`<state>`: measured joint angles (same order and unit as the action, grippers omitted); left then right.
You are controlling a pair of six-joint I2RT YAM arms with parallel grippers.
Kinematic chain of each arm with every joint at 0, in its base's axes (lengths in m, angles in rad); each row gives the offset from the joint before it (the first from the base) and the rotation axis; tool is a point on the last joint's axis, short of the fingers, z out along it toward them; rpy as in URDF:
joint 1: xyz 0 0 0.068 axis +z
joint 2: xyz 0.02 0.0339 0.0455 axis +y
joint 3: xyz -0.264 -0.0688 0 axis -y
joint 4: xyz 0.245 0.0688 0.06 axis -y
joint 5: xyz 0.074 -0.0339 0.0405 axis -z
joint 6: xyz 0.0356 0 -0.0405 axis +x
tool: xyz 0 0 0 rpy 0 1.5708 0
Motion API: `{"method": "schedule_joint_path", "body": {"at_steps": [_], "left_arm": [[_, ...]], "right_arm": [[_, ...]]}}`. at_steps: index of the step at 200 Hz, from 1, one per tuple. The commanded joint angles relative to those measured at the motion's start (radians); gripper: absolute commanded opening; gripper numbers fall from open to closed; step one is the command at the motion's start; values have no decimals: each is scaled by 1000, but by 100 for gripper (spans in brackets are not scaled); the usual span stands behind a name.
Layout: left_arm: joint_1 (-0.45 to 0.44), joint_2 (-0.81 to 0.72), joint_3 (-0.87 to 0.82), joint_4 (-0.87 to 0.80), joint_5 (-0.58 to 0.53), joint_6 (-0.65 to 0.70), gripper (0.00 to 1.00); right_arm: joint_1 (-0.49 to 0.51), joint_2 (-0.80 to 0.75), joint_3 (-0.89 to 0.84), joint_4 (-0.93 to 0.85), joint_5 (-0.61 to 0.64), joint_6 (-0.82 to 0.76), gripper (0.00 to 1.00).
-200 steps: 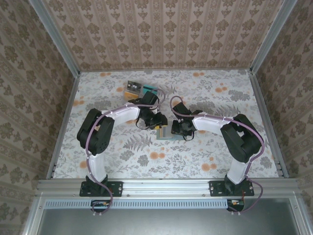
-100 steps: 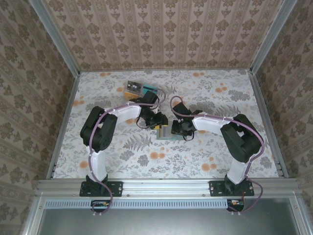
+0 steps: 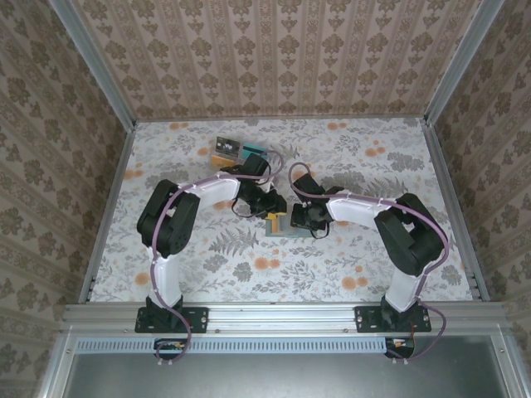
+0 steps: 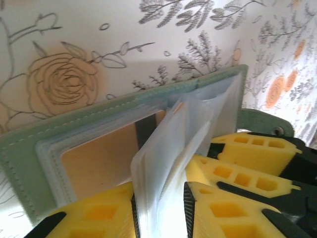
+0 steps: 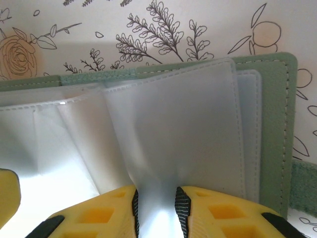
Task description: Take the credit cards out of the card holder
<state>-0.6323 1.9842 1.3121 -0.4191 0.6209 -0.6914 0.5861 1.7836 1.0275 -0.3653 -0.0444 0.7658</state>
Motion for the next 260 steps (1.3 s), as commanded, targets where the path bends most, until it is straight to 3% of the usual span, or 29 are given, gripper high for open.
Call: {"method": "schedule_joint_path", "body": {"at_steps": [1, 58, 123, 177, 211, 260], "left_arm": [[2, -40, -14, 46, 69, -8, 31], [-25, -58, -30, 162, 149, -58, 38], [-67, -26, 9, 256, 185, -131, 45], [-74, -1, 17, 273, 188, -149, 53], [-70, -14, -11, 263, 116, -164, 56], [-71, -38, -58, 230, -18, -203, 39]], "right_arm": [[-17, 28, -64, -46, 11, -3, 32], [-84, -244, -107, 43, -29, 8, 40], [-152, -423, -221, 44, 9, 42, 42], [-161, -447, -231, 52, -8, 26, 42], [-160, -431, -229, 68, -34, 9, 40], [-130, -273, -151, 22, -73, -25, 32]]}}
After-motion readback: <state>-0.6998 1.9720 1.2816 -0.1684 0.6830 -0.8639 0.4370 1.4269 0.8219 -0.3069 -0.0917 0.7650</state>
